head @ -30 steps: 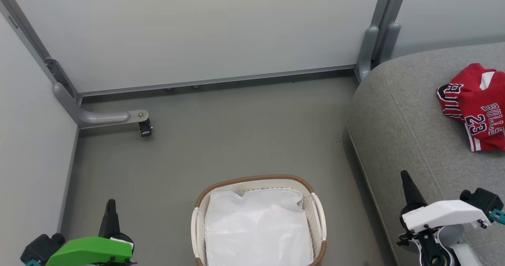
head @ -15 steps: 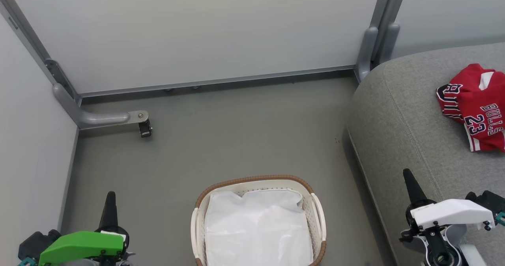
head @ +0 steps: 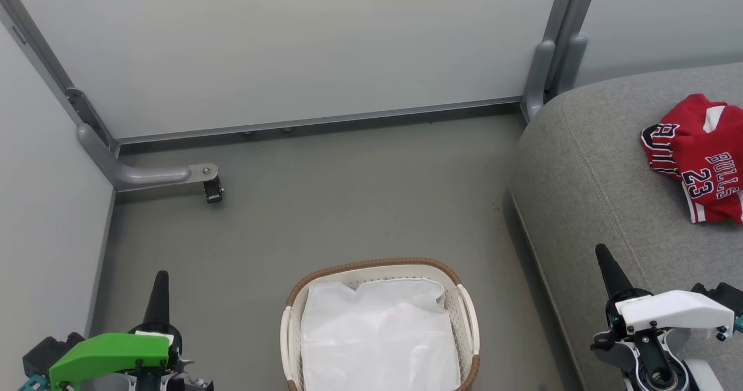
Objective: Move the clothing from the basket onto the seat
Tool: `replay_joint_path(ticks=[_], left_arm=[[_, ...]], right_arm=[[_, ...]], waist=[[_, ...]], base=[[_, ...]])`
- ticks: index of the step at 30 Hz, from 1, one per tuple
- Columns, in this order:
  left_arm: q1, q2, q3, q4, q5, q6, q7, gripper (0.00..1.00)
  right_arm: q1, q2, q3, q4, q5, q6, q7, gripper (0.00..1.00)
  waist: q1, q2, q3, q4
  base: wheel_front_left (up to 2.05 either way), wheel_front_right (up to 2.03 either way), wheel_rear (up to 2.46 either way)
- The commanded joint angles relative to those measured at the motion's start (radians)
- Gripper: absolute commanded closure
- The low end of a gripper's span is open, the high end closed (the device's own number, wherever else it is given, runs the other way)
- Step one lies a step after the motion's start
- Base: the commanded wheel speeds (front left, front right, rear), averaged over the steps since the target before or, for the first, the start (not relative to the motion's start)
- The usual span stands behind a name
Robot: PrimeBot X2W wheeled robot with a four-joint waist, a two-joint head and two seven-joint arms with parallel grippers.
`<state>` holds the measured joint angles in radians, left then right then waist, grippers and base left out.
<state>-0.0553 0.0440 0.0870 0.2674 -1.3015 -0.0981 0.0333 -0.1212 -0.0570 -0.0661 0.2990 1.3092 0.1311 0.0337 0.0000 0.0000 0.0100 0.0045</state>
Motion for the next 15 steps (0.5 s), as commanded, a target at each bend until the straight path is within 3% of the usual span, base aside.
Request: replay_joint_path(ticks=[1,15], left_arm=[[-0.027,0.008,0.005,-0.008,-0.021,-0.009,0.006,1.0],[-0.041,0.009,0.015,-0.014,-0.133,-0.019,0.037,1.0]], right_arm=[[0.006,-0.002,-0.007,-0.013,0.024,0.0,0.005,1.0],[0.01,0.001,-0.024,-0.03,0.132,0.0,0.037,1.0]], waist=[[0.0,0.0,0.0,0.0],[0.0,0.0,-0.003,-0.002]], base=[[0.0,0.0,0.0],[0.0,0.0,0.0]])
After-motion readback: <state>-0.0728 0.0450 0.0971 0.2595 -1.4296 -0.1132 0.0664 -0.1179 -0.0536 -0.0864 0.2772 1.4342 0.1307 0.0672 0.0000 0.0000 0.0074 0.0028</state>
